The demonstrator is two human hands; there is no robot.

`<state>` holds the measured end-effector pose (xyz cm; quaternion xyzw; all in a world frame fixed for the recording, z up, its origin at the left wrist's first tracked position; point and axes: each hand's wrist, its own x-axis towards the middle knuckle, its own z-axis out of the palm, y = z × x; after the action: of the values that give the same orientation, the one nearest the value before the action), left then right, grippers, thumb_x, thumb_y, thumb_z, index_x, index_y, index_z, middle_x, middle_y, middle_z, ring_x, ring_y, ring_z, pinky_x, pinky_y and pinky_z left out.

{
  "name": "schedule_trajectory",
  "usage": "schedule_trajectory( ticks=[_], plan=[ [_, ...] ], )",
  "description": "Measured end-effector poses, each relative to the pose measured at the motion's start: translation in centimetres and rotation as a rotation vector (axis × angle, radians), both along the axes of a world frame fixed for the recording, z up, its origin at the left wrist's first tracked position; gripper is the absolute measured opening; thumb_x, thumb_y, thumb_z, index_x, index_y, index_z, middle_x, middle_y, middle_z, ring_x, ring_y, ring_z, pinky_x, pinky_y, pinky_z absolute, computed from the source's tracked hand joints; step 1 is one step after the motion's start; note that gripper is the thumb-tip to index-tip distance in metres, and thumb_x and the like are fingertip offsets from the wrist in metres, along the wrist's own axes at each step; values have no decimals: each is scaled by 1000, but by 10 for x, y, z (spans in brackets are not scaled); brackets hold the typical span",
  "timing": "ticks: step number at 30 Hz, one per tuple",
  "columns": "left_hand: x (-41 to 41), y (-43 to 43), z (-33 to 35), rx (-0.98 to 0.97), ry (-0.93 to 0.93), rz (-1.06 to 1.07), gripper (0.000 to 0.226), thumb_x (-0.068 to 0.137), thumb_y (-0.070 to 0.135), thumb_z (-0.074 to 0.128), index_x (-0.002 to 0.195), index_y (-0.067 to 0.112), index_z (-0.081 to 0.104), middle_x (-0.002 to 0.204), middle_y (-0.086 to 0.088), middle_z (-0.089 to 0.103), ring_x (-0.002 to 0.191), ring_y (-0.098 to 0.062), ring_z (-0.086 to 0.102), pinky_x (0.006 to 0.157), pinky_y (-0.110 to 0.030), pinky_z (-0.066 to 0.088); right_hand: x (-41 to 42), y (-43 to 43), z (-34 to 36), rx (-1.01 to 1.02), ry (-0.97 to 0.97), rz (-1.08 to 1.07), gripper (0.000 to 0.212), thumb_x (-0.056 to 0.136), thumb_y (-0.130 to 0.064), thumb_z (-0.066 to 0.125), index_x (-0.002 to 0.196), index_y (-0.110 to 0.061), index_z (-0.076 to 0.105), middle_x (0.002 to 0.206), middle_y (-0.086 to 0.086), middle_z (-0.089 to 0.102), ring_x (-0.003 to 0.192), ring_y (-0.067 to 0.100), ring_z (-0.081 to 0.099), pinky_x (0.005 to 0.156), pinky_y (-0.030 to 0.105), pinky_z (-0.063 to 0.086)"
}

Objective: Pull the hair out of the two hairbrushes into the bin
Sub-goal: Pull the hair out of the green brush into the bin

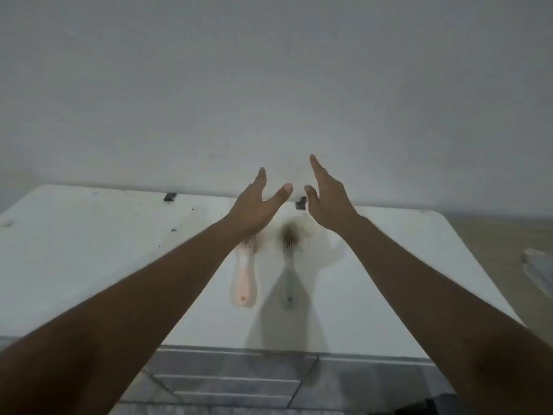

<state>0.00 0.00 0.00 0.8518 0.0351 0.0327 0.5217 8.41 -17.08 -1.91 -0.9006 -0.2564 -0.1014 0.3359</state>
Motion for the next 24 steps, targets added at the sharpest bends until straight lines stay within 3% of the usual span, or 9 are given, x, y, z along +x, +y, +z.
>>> schedule_trajectory(
  ticks=[4,8,10,12,13,14,15,19,24],
  plan=[
    [-5,-3,-46,-96,-20,43,87,98,65,41,162,13,13,170,0,14,156,-16,15,122,-35,14,-10,-1,-49,23,43,-7,54,102,-10,45,154,-13,29,108,13,68,84,16,58,87,21,41],
    [-8,-8,-72,-77,-41,76,86,95,68,43,155,6,33,165,-7,30,152,-25,28,123,-44,23,-8,2,-86,56,15,-16,43,101,-12,48,145,-7,47,128,9,65,120,25,59,109,33,42],
    [-11,-11,-81,-117,-22,92,96,84,74,48,144,0,45,157,-18,40,145,-36,40,120,-53,31,-7,3,-95,33,26,-29,41,100,-13,49,141,-9,52,132,7,64,123,24,59,111,33,40],
    [-12,-14,-88,-134,-8,108,75,84,69,56,116,2,63,144,-27,48,127,-38,58,109,-49,41,-8,4,-100,11,12,-42,39,100,-13,49,138,-11,56,134,7,63,123,23,59,108,29,39],
    [-13,-15,-90,-91,-1,103,48,88,61,60,97,15,64,113,-11,64,111,-31,62,98,-42,46,-9,4,-102,4,5,-52,38,100,-13,49,137,-11,57,135,6,63,124,23,58,108,28,39],
    [-12,-15,-95,-31,3,102,30,90,53,64,89,24,58,106,6,38,100,-23,59,89,-38,46,-9,4,-104,-4,-2,-63,38,99,-14,50,136,-11,59,135,6,63,124,23,57,107,26,38],
    [-13,-16,-97,18,11,98,24,91,46,67,85,27,54,104,-3,52,95,-20,56,84,-34,45,-11,4,-104,-14,6,-69,37,98,-15,52,134,-11,60,135,6,63,124,22,58,105,23,37],
    [-27,-33,-98,218,40,71,47,85,37,76,65,24,35,72,2,49,78,-23,61,70,-29,53,-15,3,-109,26,95,-59,27,92,-20,66,117,-12,72,120,4,71,114,16,64,89,18,41],
    [-37,-52,-101,445,-13,64,46,84,35,77,66,33,35,64,10,45,55,-2,45,49,-23,32,-11,3,-109,147,151,-86,31,81,-29,80,108,-13,77,108,1,76,105,10,69,93,24,52]
  ],
)
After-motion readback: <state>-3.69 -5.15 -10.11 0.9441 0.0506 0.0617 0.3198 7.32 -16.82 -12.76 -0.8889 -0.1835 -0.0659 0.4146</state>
